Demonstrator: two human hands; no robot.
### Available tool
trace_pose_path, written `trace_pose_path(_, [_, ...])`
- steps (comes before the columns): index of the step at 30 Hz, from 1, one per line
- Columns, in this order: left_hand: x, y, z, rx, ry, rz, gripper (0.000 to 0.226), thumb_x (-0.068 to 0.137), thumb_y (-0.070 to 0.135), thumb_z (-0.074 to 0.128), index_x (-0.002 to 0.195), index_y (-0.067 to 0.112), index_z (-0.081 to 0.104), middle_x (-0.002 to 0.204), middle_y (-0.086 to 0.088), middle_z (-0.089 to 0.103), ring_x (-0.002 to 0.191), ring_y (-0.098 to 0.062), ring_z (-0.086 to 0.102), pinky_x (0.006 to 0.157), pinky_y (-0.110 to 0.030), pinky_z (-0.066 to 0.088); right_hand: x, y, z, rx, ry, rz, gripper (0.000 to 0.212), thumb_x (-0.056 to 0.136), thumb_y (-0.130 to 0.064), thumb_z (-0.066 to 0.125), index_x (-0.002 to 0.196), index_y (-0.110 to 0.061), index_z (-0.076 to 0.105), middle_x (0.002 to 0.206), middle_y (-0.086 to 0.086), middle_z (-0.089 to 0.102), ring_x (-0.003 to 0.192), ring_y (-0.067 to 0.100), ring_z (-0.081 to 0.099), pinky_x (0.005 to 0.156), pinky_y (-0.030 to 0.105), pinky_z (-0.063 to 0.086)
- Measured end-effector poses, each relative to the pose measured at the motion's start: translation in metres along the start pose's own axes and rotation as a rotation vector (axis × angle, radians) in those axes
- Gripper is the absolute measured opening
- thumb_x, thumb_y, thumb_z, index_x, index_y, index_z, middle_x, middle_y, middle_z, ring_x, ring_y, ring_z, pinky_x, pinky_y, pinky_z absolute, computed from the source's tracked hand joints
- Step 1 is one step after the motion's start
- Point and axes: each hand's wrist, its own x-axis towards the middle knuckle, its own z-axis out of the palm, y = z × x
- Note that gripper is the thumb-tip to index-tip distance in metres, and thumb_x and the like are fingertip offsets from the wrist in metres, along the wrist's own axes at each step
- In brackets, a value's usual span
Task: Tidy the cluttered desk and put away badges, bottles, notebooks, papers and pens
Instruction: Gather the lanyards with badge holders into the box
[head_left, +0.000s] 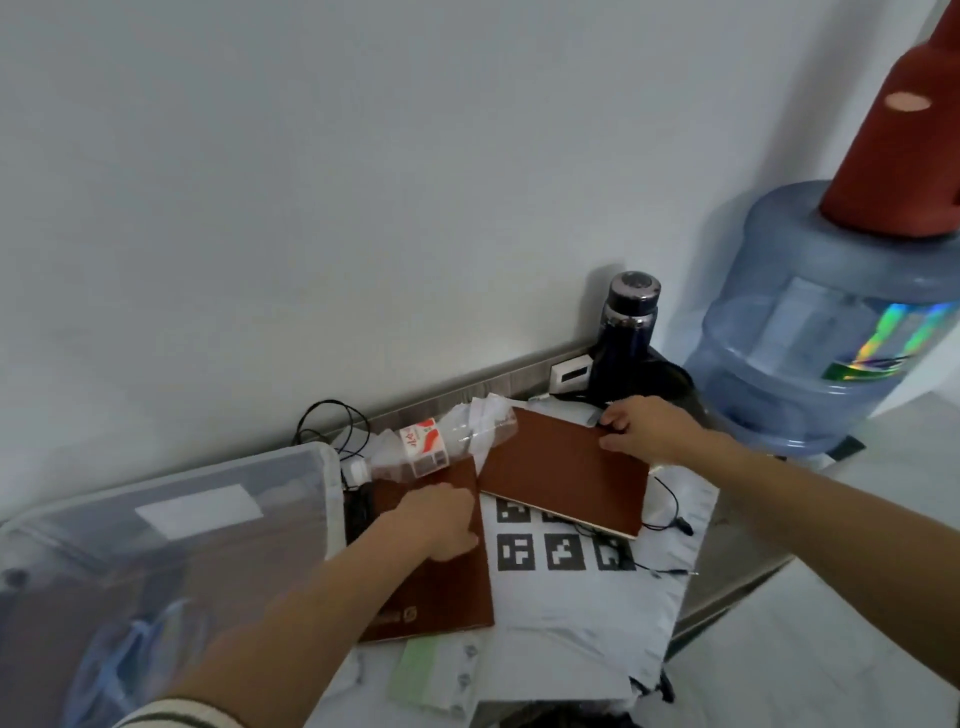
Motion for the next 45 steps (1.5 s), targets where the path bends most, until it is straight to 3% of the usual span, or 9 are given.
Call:
trace_pose_path(8, [0.0,0.02,0.042,-0.081,0.172,-0.202,0.04,0.095,0.036,0.05,0.128,0.015,0.043,0.13,-0.01,0.042,0.117,-0.029,0.045,0.095,-0.04,0.046,0.021,0.006,0.034,-0.23,-0.078,-0.169,0.077,0.083,-0.07,0.055,0.147,-0.031,0.036,0.141,0.004,0.047,0.126,0.024,0.045,0.098,0.04,0.042])
trace_pose_path(15, [-0.008,0.013,0.058,-0.108,0.222,-0.211,0.048,0.096,0.041,0.047,0.137,0.019,0.037,0.142,-0.006,0.038,0.125,-0.027,0.04,0.102,-0.042,0.041,0.048,0.001,0.039,0.086,0.273,-0.062,0.075,0.093,-0.034,0.062,0.152,-0.018,0.017,0.095,0.009,0.068,0.08,0.025,0.066,0.062,0.033,0.051])
trace_pose_path(20, [-0.014,0.01,0.06,-0.123,0.192,-0.218,0.054,0.098,0.04,0.045,0.146,0.021,0.03,0.157,-0.005,0.022,0.138,-0.028,0.027,0.11,-0.043,0.031,0.073,-0.009,0.034,-0.094,0.186,-0.004,0.022,0.096,-0.024,0.052,0.11,-0.011,0.063,0.099,0.011,0.066,0.084,0.027,0.063,0.065,0.034,0.052])
trace_pose_path(28, [-0.016,0.005,0.057,-0.185,0.143,-0.207,0.058,0.096,0.038,0.05,0.149,0.023,0.028,0.159,-0.003,0.018,0.142,-0.027,0.022,0.112,-0.043,0.029,0.042,-0.049,-0.025,0.02,0.464,-0.309,0.02,0.091,-0.037,0.057,0.087,-0.03,0.075,0.086,-0.005,0.059,0.076,0.019,0.059,0.059,0.029,0.043])
trace_pose_path(31, [-0.016,-0.001,0.047,-0.375,0.156,-0.215,0.053,0.094,0.035,0.056,0.142,0.024,0.04,0.15,-0.002,0.036,0.136,-0.024,0.034,0.109,-0.041,0.037,0.023,-0.067,-0.06,0.226,0.289,-0.334,0.013,0.086,-0.034,0.065,0.086,-0.027,0.075,0.079,-0.009,0.061,0.077,0.021,0.062,0.068,0.036,0.053])
trace_pose_path(34, [-0.018,-0.006,0.025,-0.781,0.3,-0.259,0.04,0.094,0.027,0.059,0.133,0.022,0.051,0.13,0.0,0.057,0.12,-0.016,0.053,0.104,-0.034,0.044,0.012,-0.071,-0.086,0.512,0.062,-0.327,0.009,0.082,-0.022,0.069,0.078,-0.021,0.076,0.084,0.005,0.073,0.078,0.033,0.064,0.073,0.037,0.052])
trace_pose_path(39, [-0.029,-0.009,-0.012,-1.234,0.53,-0.219,0.023,0.096,0.014,0.054,0.117,0.021,0.063,0.115,0.002,0.065,0.103,-0.012,0.062,0.09,-0.031,0.052,-0.003,-0.071,-0.091,0.598,-0.205,-0.281,0.014,0.085,-0.007,0.067,0.087,-0.016,0.078,0.091,-0.001,0.073,0.087,0.011,0.059,0.076,0.02,0.046])
trace_pose_path(42, [-0.034,-0.003,-0.029,-1.52,0.542,-0.128,0.027,0.1,0.014,0.044,0.113,0.019,0.067,0.114,0.0,0.07,0.109,-0.021,0.065,0.094,-0.039,0.05,-0.008,-0.077,-0.09,0.688,-0.316,-0.275,0.016,0.086,-0.005,0.068,0.099,-0.009,0.077,0.101,0.01,0.075,0.1,0.024,0.065,0.095,0.037,0.051])
trace_pose_path(45, [-0.037,0.006,-0.034,-1.726,0.434,-0.015,0.038,0.102,0.024,0.033,0.122,0.013,0.064,0.117,-0.011,0.069,0.114,-0.029,0.062,0.1,-0.045,0.043,-0.008,-0.083,-0.088,0.715,-0.369,-0.308,0.016,0.087,-0.008,0.07,0.1,-0.012,0.077,0.102,0.011,0.075,0.098,0.028,0.063,0.097,0.047,0.049])
